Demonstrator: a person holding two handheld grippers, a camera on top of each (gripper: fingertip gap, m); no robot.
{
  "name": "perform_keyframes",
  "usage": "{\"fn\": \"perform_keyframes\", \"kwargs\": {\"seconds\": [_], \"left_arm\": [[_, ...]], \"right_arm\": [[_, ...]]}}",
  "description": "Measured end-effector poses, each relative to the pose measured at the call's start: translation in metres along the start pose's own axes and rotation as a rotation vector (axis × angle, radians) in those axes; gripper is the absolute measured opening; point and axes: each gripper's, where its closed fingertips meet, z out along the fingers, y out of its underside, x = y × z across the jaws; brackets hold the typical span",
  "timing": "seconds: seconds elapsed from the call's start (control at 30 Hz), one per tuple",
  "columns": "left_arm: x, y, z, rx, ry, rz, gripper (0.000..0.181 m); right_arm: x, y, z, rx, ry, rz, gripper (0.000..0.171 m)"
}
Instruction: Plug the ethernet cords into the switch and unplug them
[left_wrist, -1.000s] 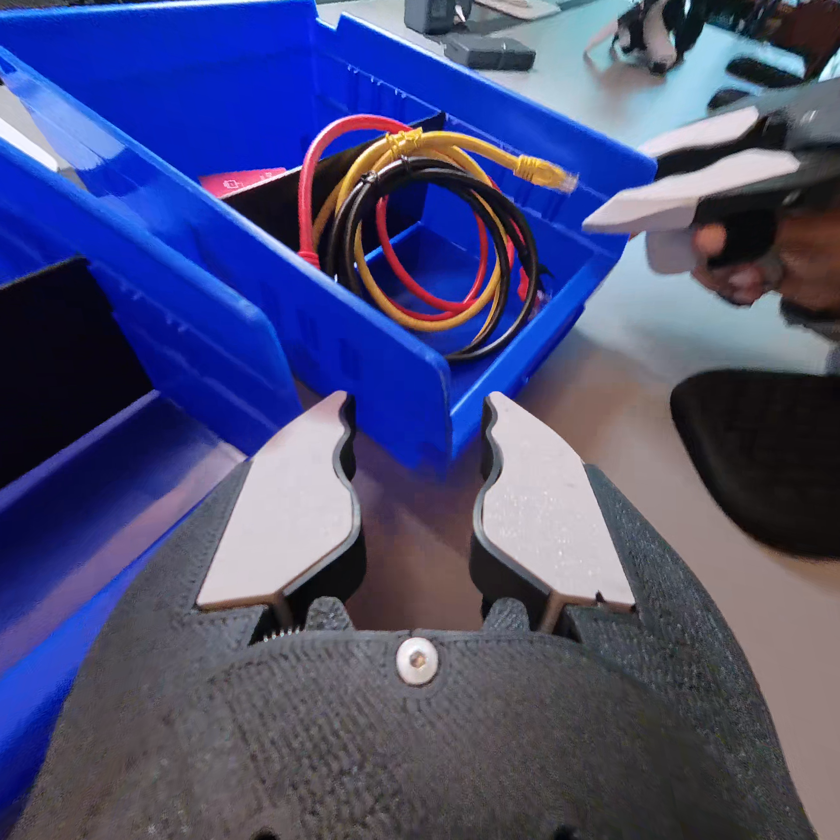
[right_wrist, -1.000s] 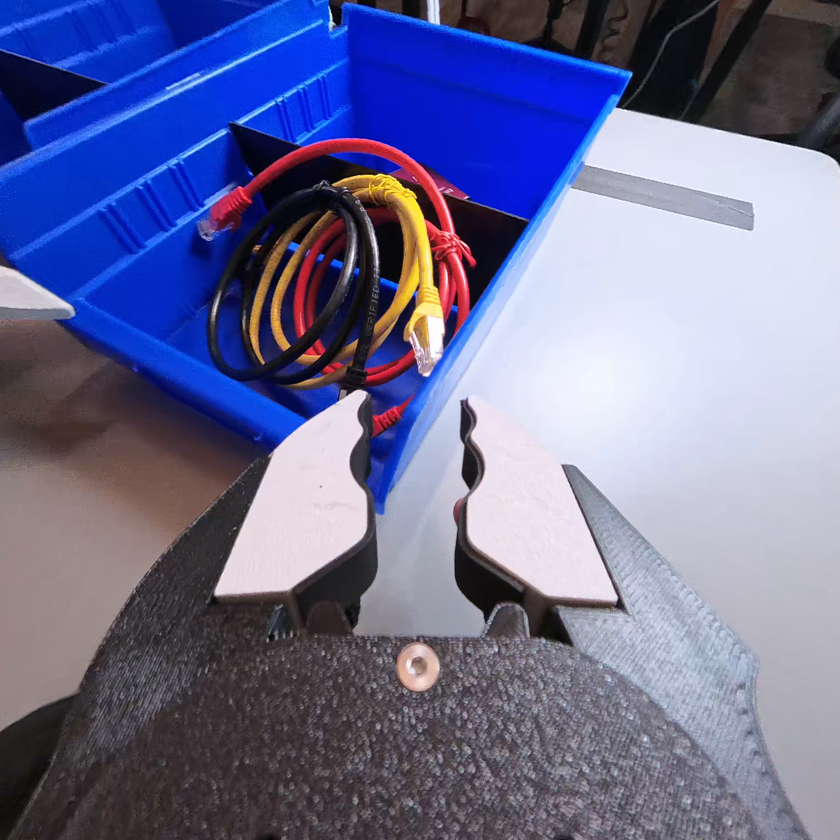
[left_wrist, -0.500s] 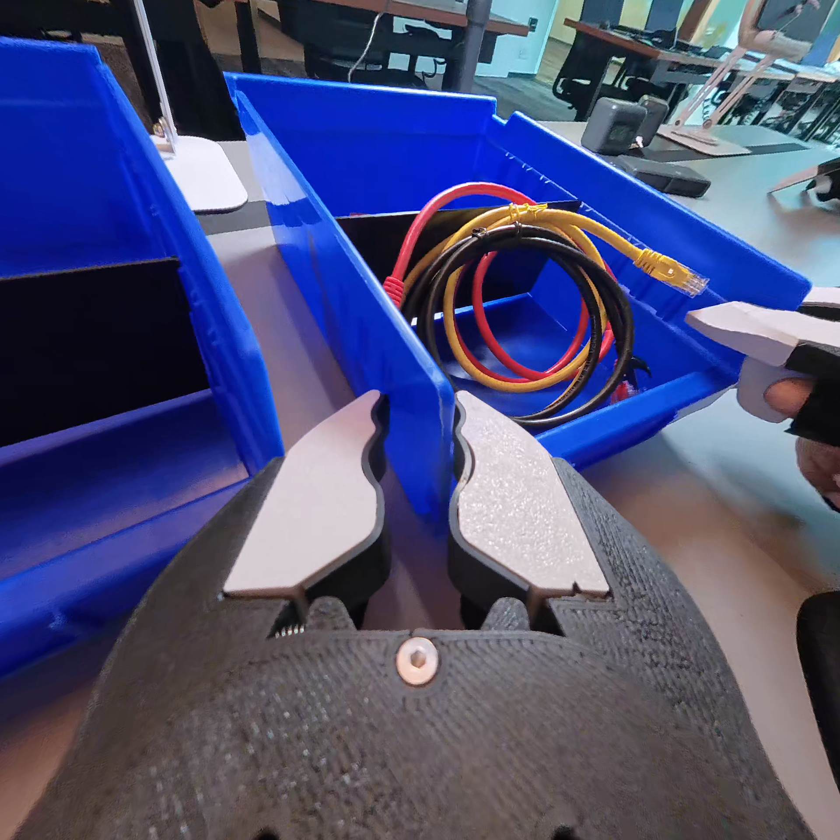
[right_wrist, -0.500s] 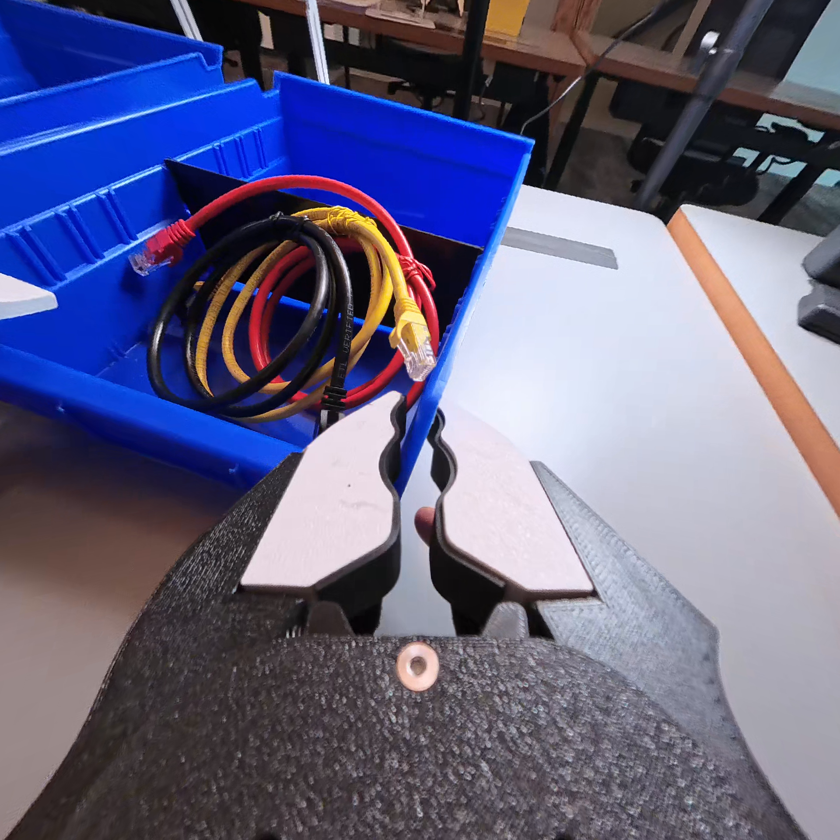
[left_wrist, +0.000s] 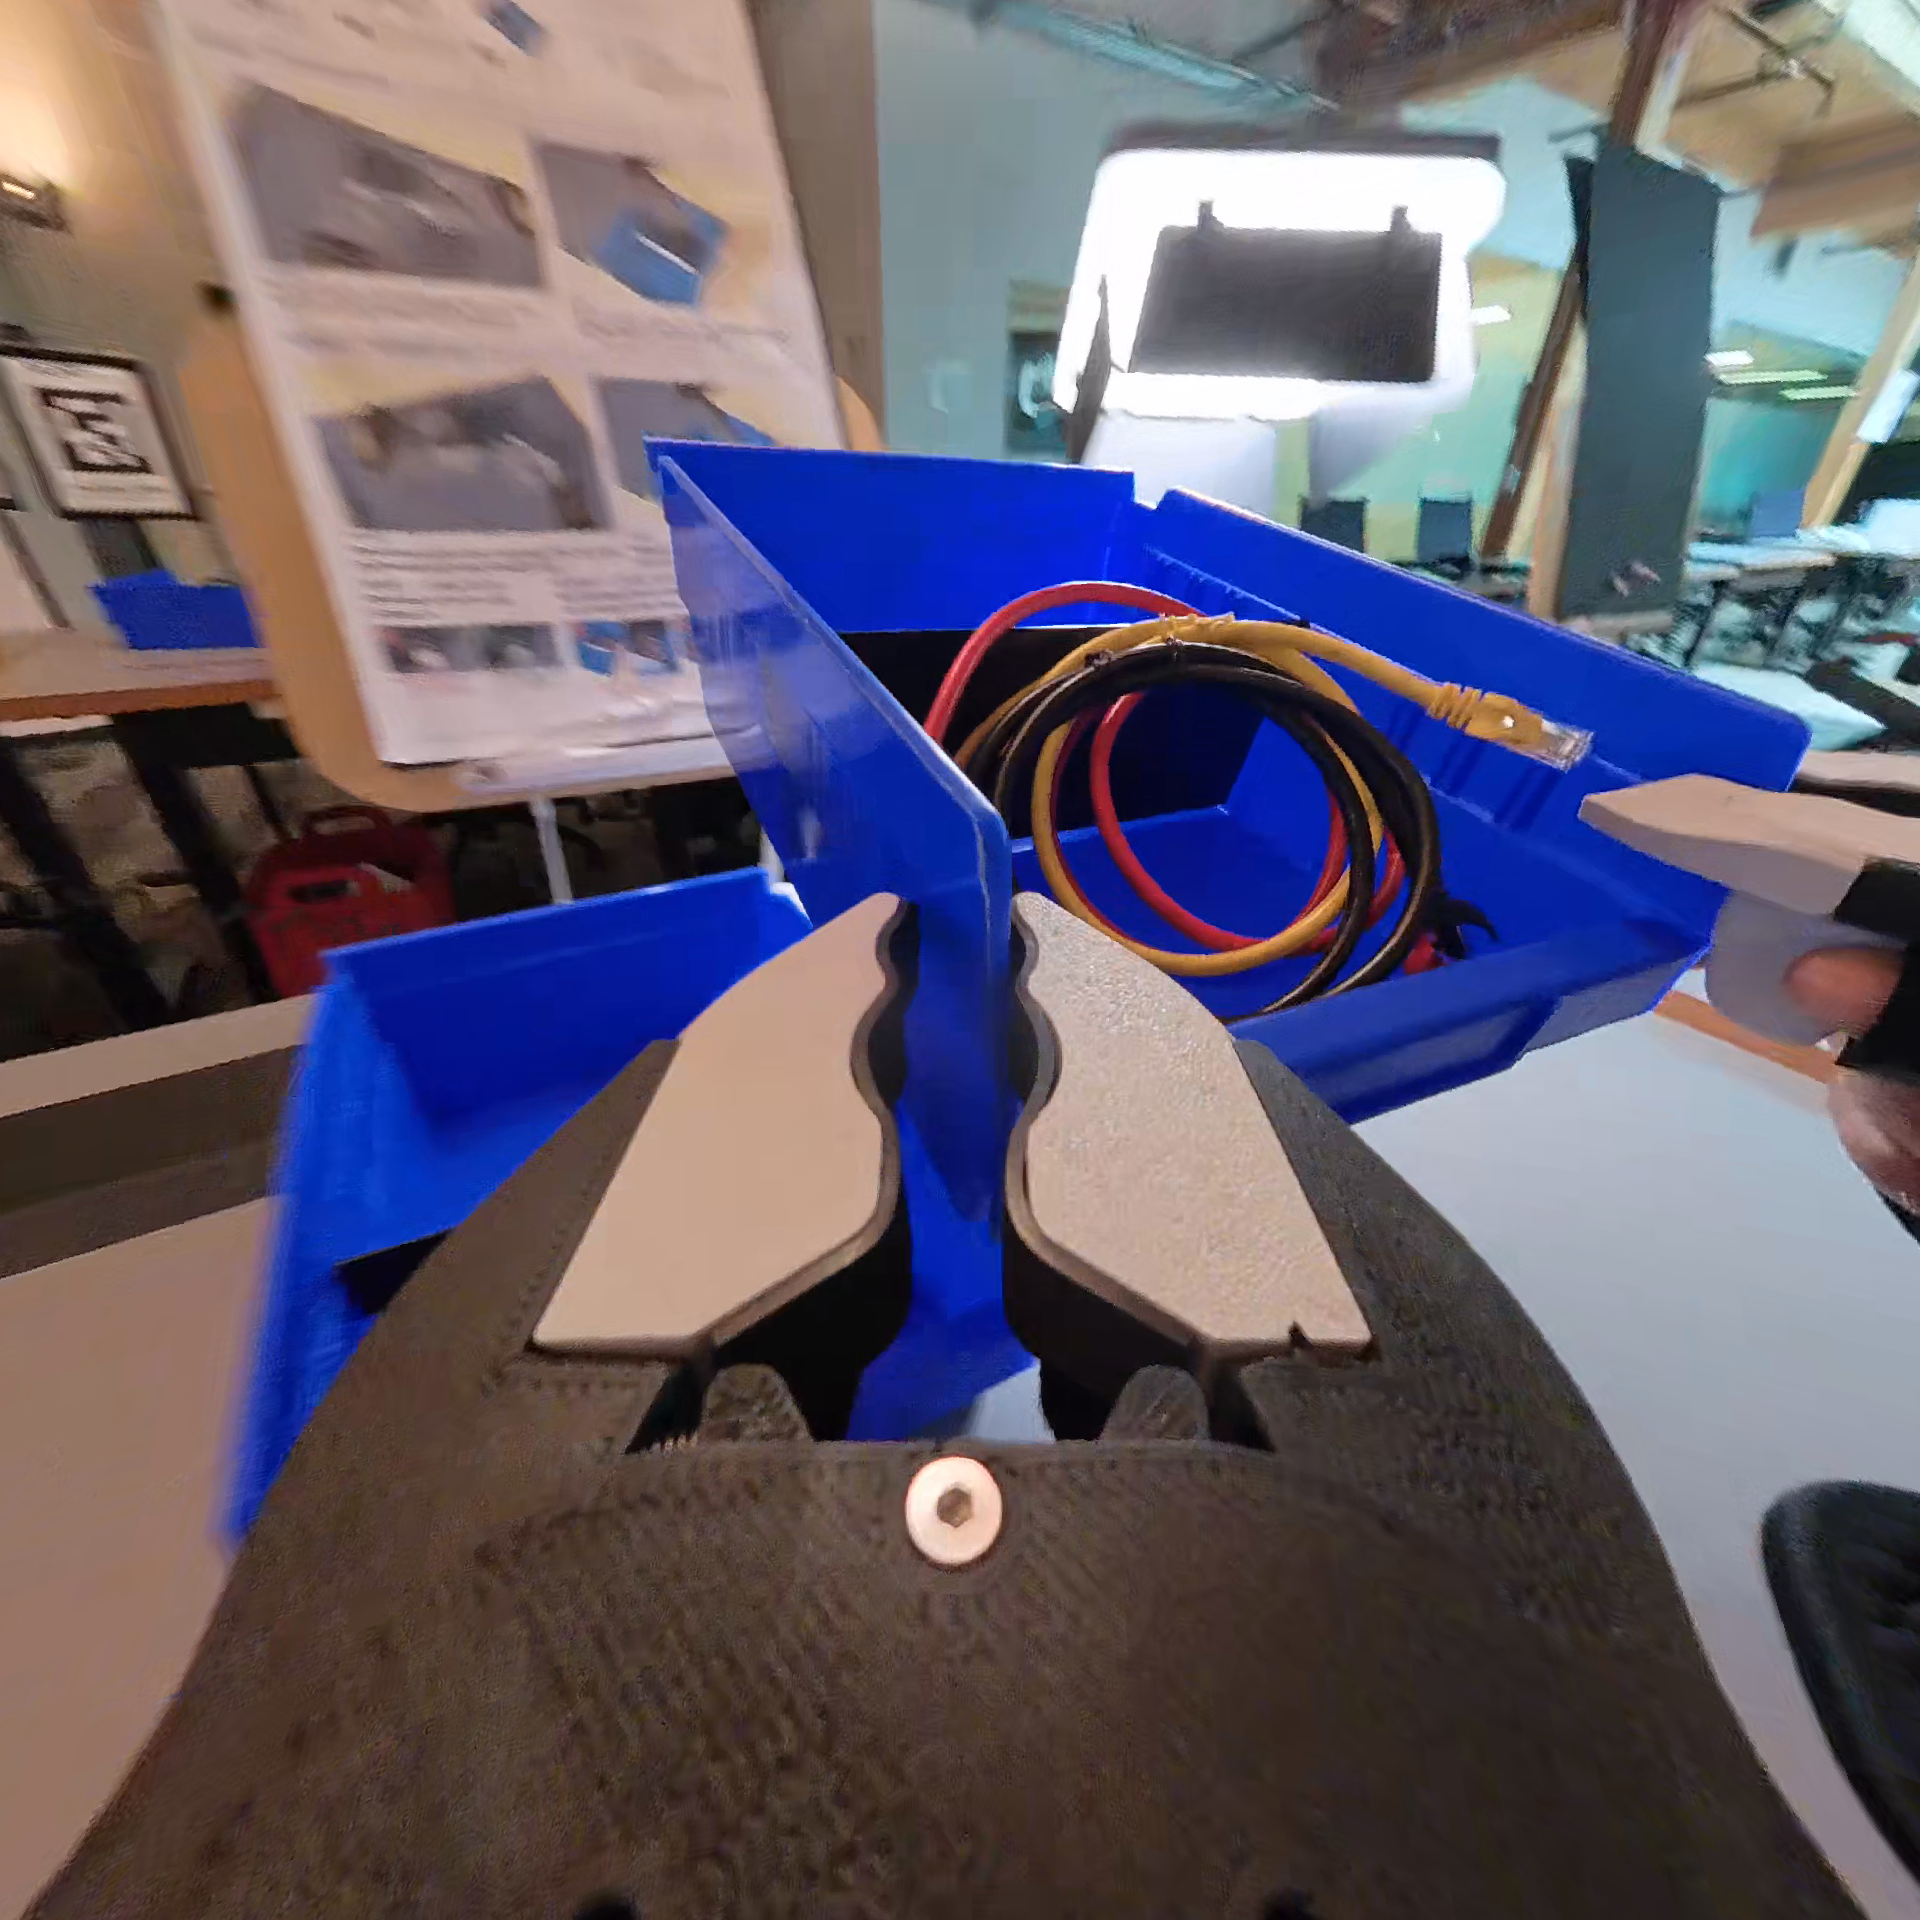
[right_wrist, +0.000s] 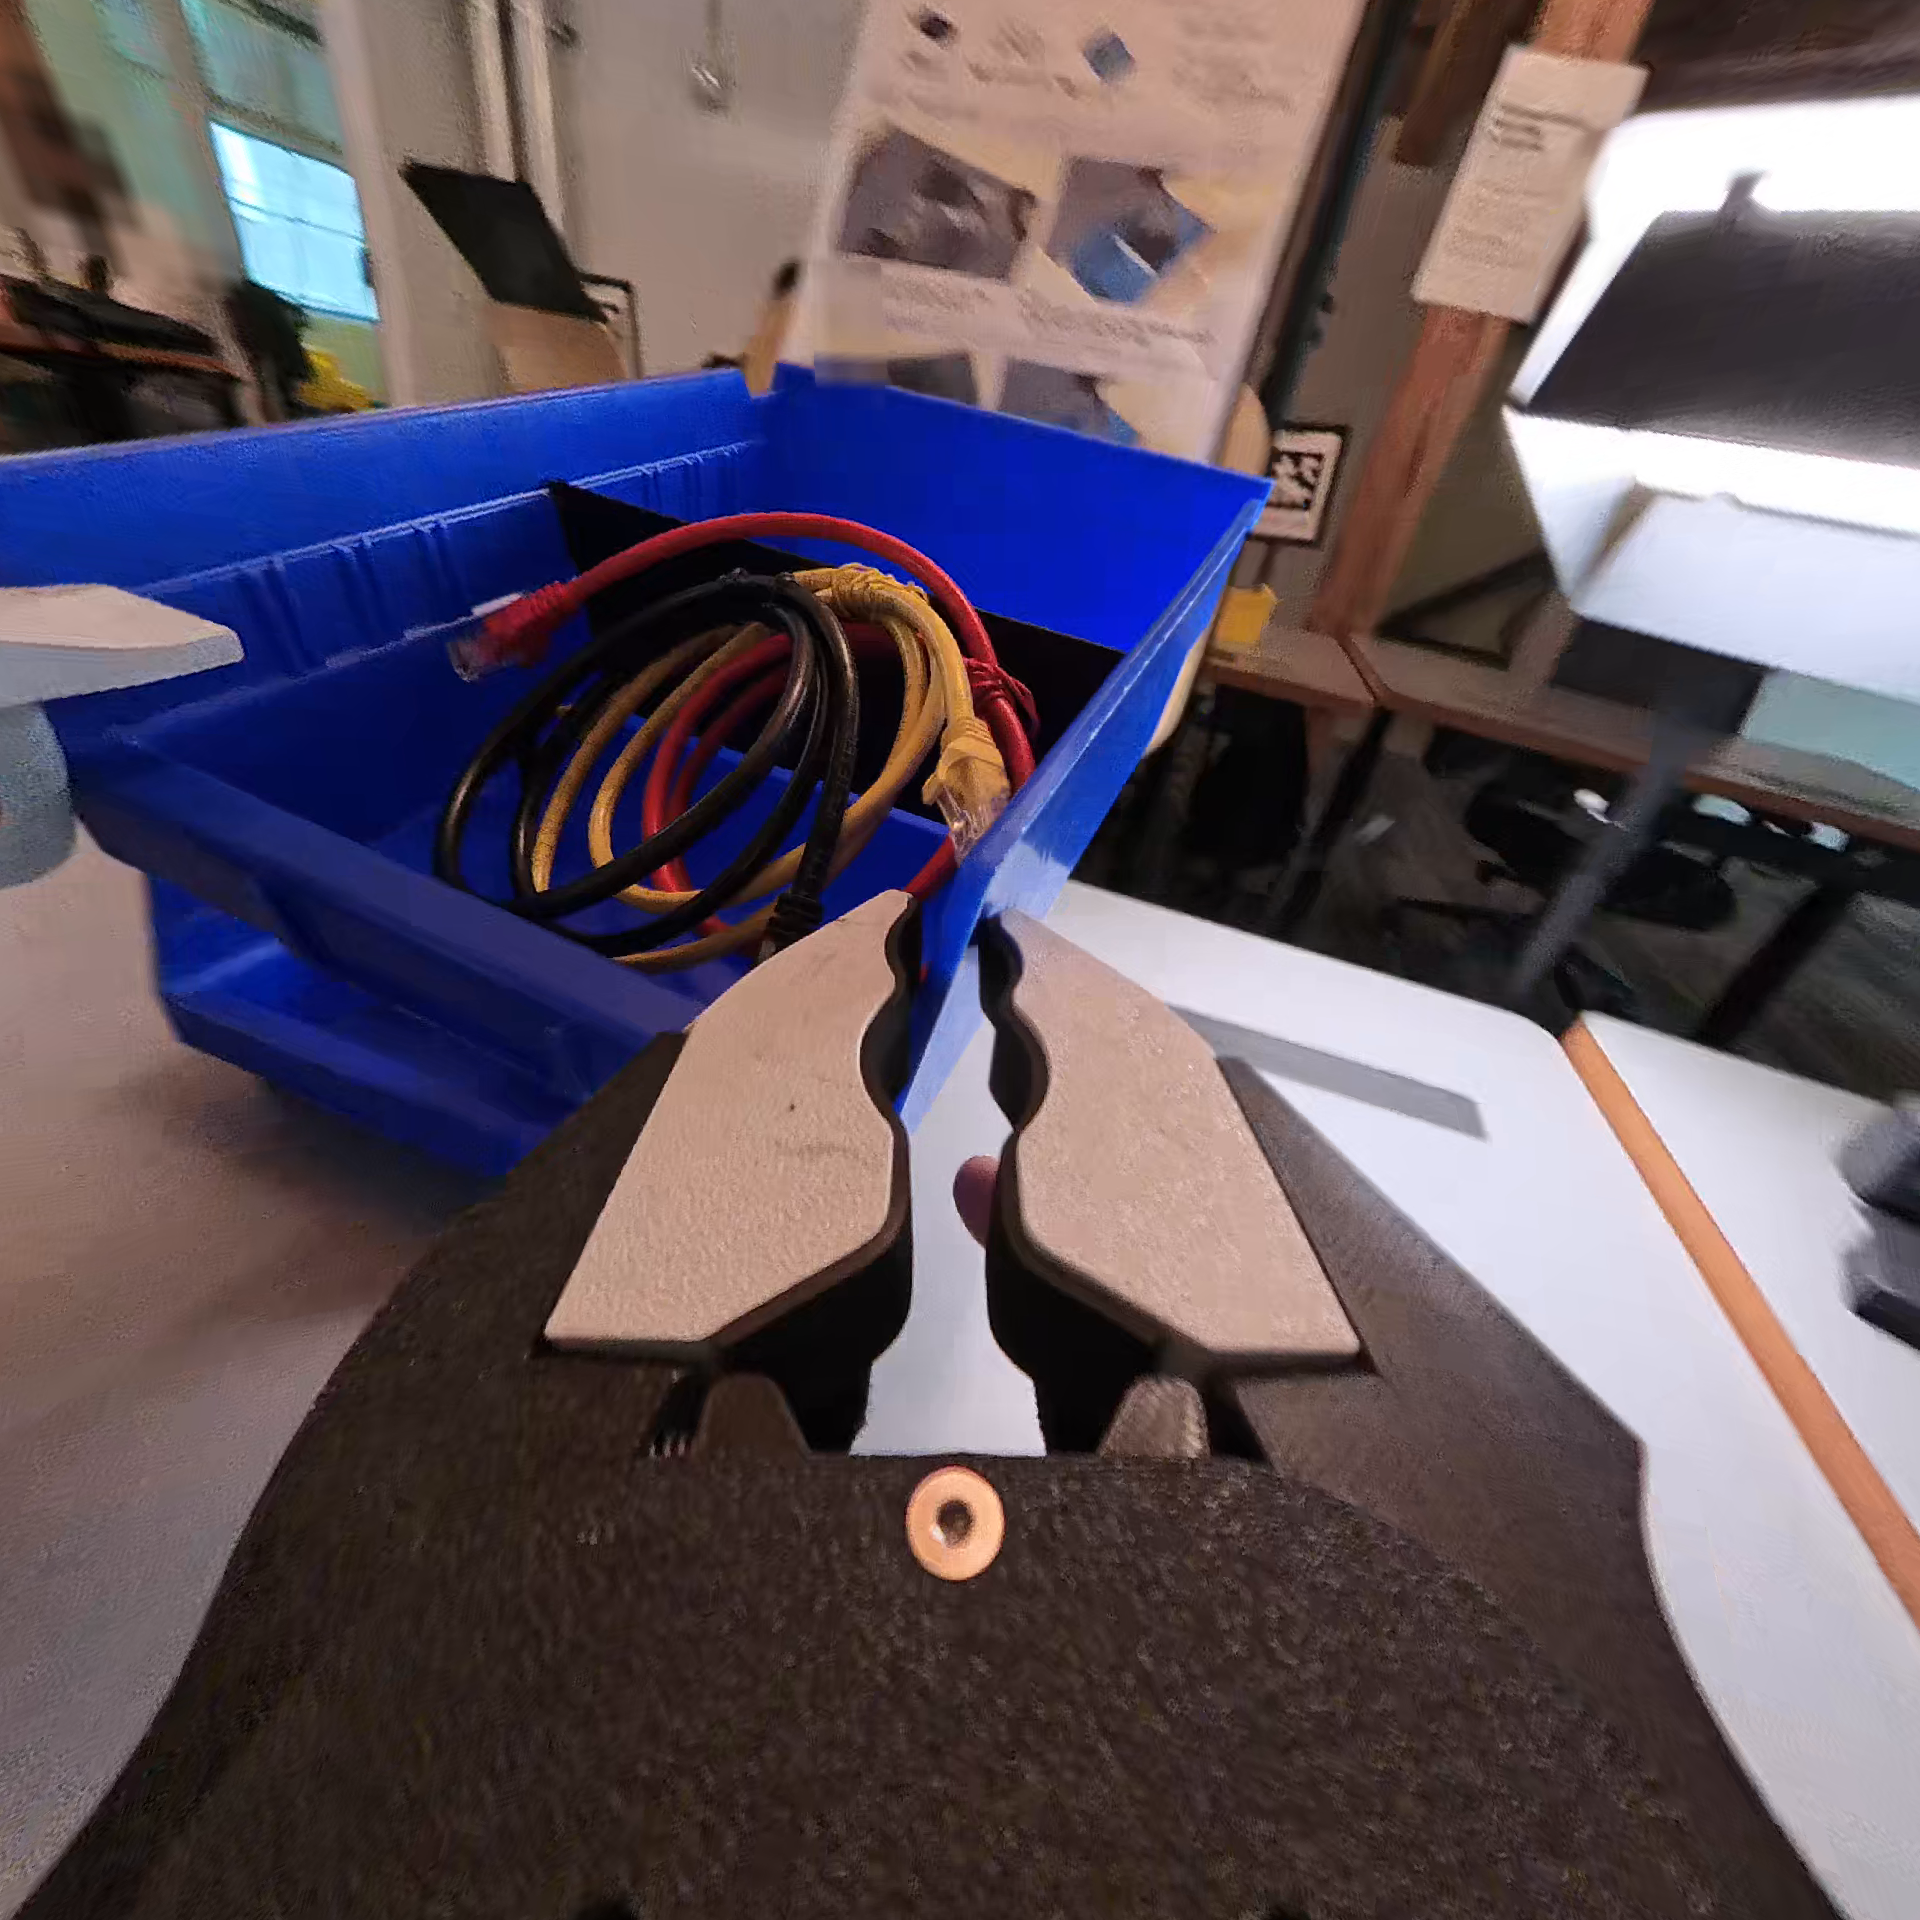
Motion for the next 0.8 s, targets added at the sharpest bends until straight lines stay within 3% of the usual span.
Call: {"fn": "perform_keyframes", "kwargs": {"seconds": [0.17, 0.37, 0.57, 0.7, 0.8], "left_arm": [[-0.095, -0.03, -0.075, 0.064, -0.214, 0.036, 0.011], [-0.195, -0.024, -0.167, 0.017, -0.414, 0.049, 0.009], [-0.271, 0.024, -0.218, -0.068, -0.535, -0.019, 0.008], [-0.297, 0.08, -0.222, -0.16, -0.573, -0.113, 0.007], [-0.301, 0.106, -0.219, -0.182, -0.589, -0.118, 0.006]], "right_arm": [[-0.107, -0.034, 0.046, 0.055, -0.172, 0.018, 0.01], [-0.239, -0.037, 0.092, 0.031, -0.385, 0.097, 0.012], [-0.334, 0.009, 0.129, -0.09, -0.508, 0.09, 0.012], [-0.36, 0.058, 0.143, -0.19, -0.542, 0.075, 0.013], [-0.358, 0.069, 0.146, -0.172, -0.503, 0.022, 0.013]]}}
